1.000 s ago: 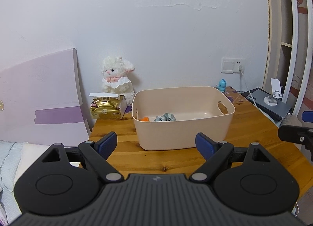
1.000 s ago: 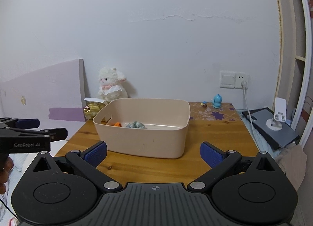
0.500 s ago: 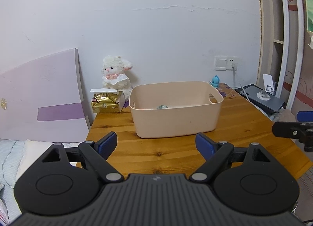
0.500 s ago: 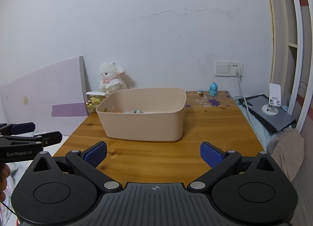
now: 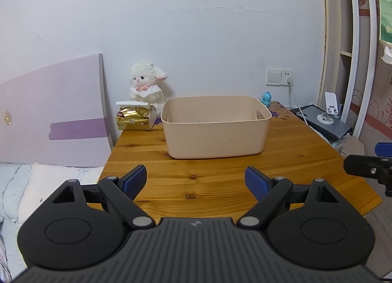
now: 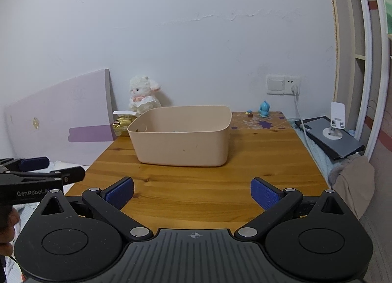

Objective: Organize objects

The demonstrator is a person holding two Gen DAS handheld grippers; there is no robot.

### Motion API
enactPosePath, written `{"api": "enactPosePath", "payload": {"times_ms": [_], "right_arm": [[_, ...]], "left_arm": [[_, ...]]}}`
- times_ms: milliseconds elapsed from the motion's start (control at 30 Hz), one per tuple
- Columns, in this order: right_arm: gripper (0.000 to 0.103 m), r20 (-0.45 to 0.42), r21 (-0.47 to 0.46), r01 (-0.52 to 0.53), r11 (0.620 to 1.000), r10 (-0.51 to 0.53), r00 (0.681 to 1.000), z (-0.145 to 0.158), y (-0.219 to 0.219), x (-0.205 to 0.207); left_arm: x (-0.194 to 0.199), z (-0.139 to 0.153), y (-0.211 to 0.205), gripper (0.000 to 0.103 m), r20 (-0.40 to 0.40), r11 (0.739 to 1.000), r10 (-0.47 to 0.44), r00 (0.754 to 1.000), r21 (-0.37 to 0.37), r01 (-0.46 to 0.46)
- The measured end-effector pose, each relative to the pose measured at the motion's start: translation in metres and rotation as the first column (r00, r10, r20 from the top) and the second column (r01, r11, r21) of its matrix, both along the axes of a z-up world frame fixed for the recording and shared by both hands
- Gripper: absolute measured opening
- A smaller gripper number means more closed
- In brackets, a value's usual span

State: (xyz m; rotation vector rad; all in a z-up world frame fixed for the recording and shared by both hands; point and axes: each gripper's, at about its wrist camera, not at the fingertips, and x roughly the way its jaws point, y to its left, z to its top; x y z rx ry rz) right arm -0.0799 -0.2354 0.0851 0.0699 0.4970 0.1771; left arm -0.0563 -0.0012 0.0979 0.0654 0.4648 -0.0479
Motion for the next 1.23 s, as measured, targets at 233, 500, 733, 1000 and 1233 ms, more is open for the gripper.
{"api": "enactPosePath", "payload": {"times_ms": [233,500,733,1000,1233], "right_arm": [[0.103,0.031,-0.010,0.012,1.000,-0.011,0.999,0.009,-0.004,-0.021],[0.103,0.012,-0.013,0.008,1.000,-0.007,1.000,0.004,-0.006,-0.029],[0.103,0.005,-0.018,-0.001,1.000,0.001,1.000,0.001,-0.005,-0.035],[0.103,-0.016,-0.020,-0.019,1.000,0.019,1.000,-0.001,-0.001,-0.032],[0.103,-0.050,-0.013,-0.029,0.999,0.029,0.998,-0.007,0.000,-0.020]], "left_arm": [[-0.014,0.000,0.002,0.088,-0.006,1.000,0.004,1.000,-0.001,-0.004],[-0.025,0.000,-0.003,0.088,-0.004,1.000,-0.008,1.000,0.014,0.008],[-0.030,-0.002,-0.008,0.088,-0.011,0.999,-0.023,1.000,0.036,0.024],[-0.031,-0.004,-0.007,0.088,-0.022,0.999,-0.021,1.000,0.034,0.021],[-0.028,-0.006,-0.005,0.089,-0.032,0.999,-0.018,0.999,0.042,0.020]]}}
